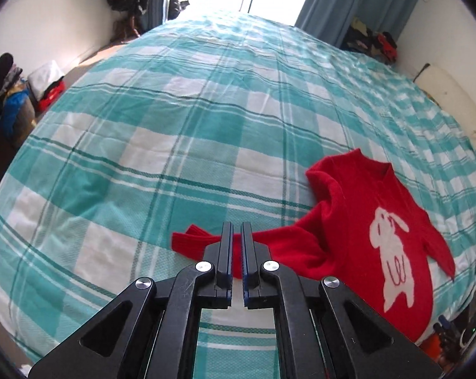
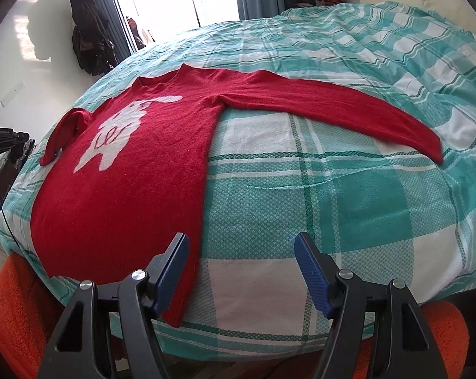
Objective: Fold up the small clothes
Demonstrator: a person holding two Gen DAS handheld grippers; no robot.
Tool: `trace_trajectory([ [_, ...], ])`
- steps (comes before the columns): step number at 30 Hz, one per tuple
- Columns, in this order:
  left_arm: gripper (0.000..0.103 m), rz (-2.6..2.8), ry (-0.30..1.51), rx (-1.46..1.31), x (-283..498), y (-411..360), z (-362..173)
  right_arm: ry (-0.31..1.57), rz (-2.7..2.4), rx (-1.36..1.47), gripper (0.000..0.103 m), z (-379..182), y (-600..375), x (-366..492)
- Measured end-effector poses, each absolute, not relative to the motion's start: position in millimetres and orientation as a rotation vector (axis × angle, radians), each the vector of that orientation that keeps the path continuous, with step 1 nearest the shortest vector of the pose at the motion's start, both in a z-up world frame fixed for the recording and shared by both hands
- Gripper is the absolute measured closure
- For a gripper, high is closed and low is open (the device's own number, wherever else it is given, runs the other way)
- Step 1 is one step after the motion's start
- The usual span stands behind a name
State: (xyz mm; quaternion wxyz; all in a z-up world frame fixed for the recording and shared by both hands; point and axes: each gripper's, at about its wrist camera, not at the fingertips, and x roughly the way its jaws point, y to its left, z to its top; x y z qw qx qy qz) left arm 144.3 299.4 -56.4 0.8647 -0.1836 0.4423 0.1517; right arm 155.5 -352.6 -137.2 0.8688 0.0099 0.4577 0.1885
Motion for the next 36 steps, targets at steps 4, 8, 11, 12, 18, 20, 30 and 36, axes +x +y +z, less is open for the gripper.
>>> trace_trajectory([
  [4,0.027,0.339,0.955,-0.149,139,284,-74,0.956,0.394,0.046,0.034,-137,-353,158],
  [8,0.012,0.267,0.979,0.272,143,216,-104,0.967,0.393,0.027,0.034,-139,-350,157],
  [11,0.011,0.285,0.965,0.554,161,172,-135,0.997,0.386,0.012,0.034,-145,-347,160],
  [12,0.011,0.326,0.969,0.620,171,165,-148,1.002,0.386,0.010,0.034,-146,-346,160],
  [18,0.099,0.233,1.119,0.057,200,223,-142,0.985,0.395,-0.018,0.034,-143,-341,153],
  [20,0.099,0.192,1.089,-0.062,192,241,-118,0.980,0.396,-0.031,0.034,-142,-340,150],
  [30,0.042,0.380,1.090,-0.780,145,369,-83,1.004,0.388,0.039,0.034,-149,-352,161],
  [36,0.038,0.556,1.041,-0.948,82,392,-139,0.980,0.417,0.014,0.034,-143,-342,157],
])
